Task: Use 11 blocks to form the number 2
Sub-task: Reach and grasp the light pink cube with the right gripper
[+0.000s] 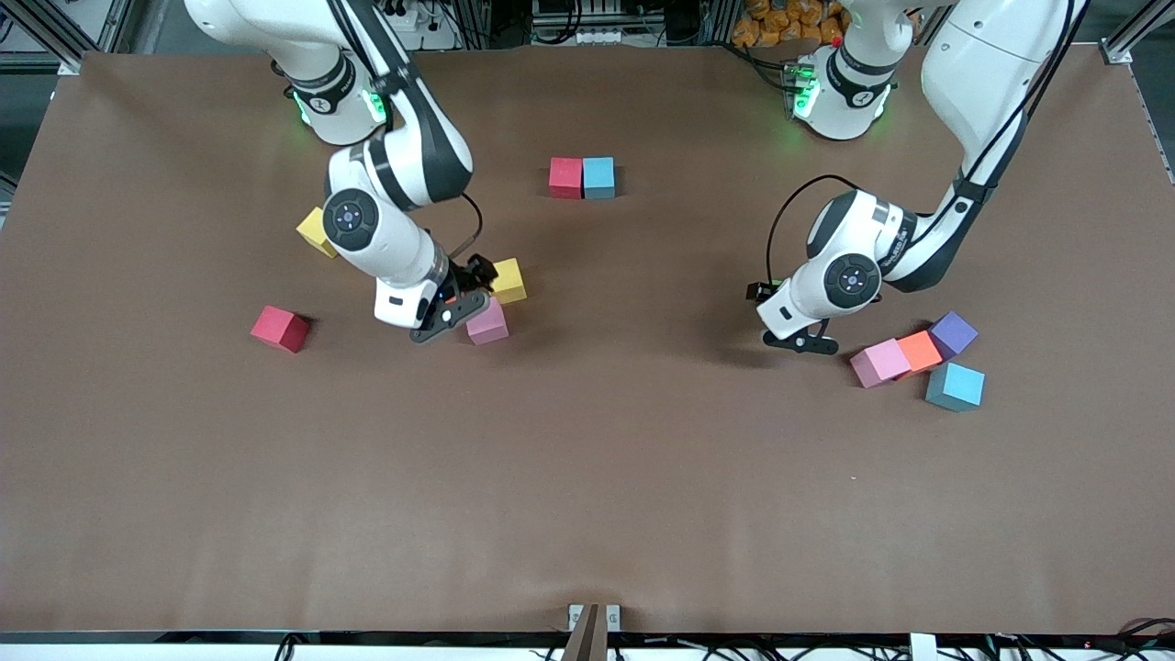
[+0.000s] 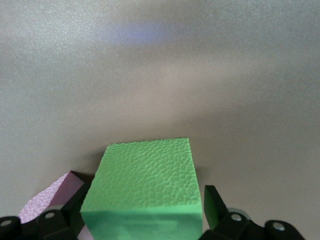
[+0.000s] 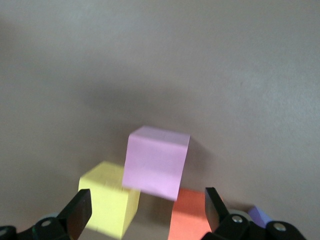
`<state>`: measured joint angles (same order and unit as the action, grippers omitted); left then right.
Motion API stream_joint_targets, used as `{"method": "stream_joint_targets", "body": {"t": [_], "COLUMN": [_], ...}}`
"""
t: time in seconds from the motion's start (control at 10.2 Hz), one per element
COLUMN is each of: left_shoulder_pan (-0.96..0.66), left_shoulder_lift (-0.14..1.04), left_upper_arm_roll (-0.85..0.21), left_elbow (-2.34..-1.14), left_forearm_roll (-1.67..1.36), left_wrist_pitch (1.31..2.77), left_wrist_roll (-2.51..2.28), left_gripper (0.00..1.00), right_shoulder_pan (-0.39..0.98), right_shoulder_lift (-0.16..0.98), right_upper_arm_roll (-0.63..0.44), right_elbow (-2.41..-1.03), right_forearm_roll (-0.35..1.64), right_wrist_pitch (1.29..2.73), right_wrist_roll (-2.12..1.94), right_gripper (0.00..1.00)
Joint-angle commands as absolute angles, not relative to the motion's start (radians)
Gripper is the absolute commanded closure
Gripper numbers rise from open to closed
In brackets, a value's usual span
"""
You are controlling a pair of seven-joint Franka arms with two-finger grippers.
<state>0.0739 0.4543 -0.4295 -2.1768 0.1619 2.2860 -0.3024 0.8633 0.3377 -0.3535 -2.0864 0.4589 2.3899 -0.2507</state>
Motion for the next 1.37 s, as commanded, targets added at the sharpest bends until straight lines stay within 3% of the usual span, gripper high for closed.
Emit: {"method": "stream_joint_targets", "body": {"t": [0.0, 0.1, 0.2, 0.29, 0.39, 0.98, 1.07, 1.27], "left_shoulder_pan": [0.074, 0.074, 0.074, 0.075, 0.074, -0.075, -0.136, -0.253], "left_shoulder_lift": [0.434, 0.434, 0.433, 0.433, 0.431, 0.413, 0.422, 0.436], "left_upper_arm_roll": [-0.433, -0.433, -0.433, -0.433, -0.434, -0.532, -0.532, -0.534], "left_elbow": [-2.172, -2.171, -2.171, -2.166, -2.161, -2.108, -2.082, -2.039], "left_forearm_roll": [0.124, 0.112, 0.107, 0.104, 0.086, -0.015, -0.015, -0.015], "left_wrist_pitch": [2.264, 2.264, 2.263, 2.263, 2.263, 2.214, 2.214, 2.214], "left_wrist_roll": [-0.296, -0.296, -0.292, -0.293, -0.295, -0.44, -0.513, -0.659], "left_gripper": [0.31, 0.4, 0.57, 0.83, 1.0, 1.0, 1.0, 1.0], "right_shoulder_pan": [0.89, 0.905, 0.916, 0.928, 0.94, 0.953, 0.962, 0.965], "right_shoulder_lift": [0.403, 0.422, 0.431, 0.439, 0.442, 0.449, 0.449, 0.443], "right_upper_arm_roll": [-0.345, -0.347, -0.347, -0.347, -0.347, -0.345, -0.345, -0.345], "right_elbow": [-2.074, -2.074, -2.077, -2.097, -2.126, -2.195, -2.195, -2.192], "right_forearm_roll": [0.494, 0.494, 0.494, 0.494, 0.494, 0.495, 0.495, 0.495], "right_wrist_pitch": [2.514, 2.545, 2.569, 2.604, 2.652, 2.743, 2.743, 2.734], "right_wrist_roll": [-0.169, -0.135, -0.105, -0.086, -0.086, -0.046, -0.022, -0.02], "right_gripper": [0.0, 0.0, 0.0, 0.0, 0.0, 0.0, 0.07, 0.67]}}
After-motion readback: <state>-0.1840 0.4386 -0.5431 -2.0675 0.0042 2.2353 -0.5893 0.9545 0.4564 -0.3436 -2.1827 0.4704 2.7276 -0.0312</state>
